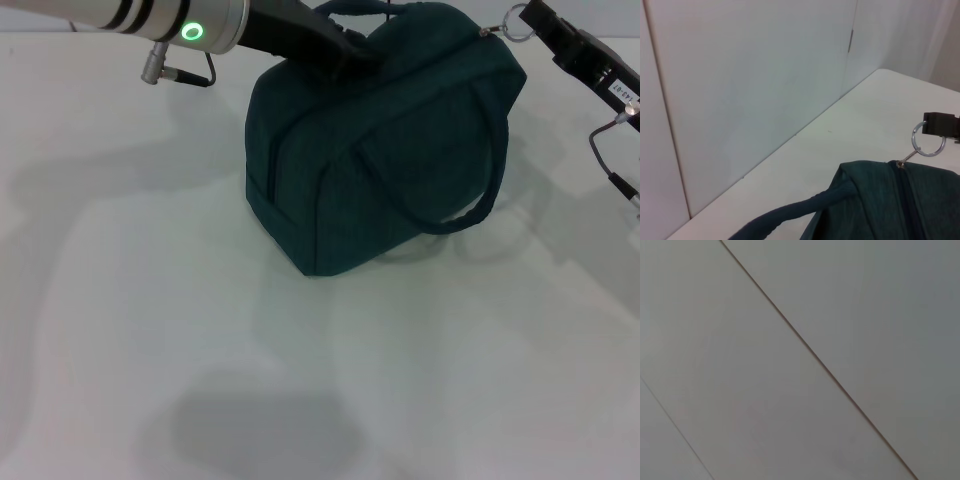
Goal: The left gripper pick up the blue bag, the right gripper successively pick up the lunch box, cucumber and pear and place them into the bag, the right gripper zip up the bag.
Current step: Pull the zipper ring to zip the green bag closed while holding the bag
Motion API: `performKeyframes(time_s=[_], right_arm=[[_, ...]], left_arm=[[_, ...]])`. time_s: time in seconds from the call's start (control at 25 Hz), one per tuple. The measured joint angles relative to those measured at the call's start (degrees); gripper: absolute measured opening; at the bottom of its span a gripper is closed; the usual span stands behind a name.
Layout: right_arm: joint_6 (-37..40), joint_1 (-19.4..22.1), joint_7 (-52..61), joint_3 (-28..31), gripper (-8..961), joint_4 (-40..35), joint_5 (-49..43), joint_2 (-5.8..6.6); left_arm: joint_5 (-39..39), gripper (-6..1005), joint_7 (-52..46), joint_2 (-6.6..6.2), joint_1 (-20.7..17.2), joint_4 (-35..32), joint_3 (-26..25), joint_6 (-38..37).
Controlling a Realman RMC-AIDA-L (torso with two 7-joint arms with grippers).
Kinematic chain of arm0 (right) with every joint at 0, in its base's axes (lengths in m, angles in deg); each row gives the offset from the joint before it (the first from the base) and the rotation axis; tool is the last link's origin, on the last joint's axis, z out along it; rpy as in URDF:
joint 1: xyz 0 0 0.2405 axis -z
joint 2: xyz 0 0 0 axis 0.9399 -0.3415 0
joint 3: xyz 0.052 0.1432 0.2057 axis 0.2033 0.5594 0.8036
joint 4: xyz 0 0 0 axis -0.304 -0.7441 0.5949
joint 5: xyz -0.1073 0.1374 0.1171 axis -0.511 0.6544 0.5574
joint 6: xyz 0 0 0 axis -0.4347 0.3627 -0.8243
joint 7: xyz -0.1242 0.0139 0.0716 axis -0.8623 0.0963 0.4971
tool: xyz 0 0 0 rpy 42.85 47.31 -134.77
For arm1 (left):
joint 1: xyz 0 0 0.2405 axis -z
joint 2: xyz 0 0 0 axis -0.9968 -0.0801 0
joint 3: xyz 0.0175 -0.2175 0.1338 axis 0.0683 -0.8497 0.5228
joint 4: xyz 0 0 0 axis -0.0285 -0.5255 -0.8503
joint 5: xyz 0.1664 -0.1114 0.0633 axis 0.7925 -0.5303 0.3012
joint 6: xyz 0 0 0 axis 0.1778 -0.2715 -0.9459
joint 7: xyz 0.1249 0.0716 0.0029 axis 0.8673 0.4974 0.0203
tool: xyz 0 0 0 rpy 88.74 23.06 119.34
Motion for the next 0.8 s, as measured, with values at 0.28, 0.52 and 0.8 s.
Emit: performKeyframes(time_s=[0.28, 0.52, 0.8], right_arm=[[0.0, 0.0, 0.0, 0.0, 34, 0.0, 0.0, 0.0], [-0.7, 0.0, 0.0, 0.1, 35, 0.1, 0.0, 0.0], [-1.1, 0.0, -0.2, 0.6, 36, 0.7, 0.3, 0.0]], left_arm=[[-0.1, 238, 0.2, -0.02, -0.1, 0.0, 0.0, 0.1], [-0.4, 115, 0.4, -0.13, -0.3, 0.1, -0.1, -1.1], [-1.7, 80, 0.6, -0.45, -0.5, -0.3, -0.1, -4.5]])
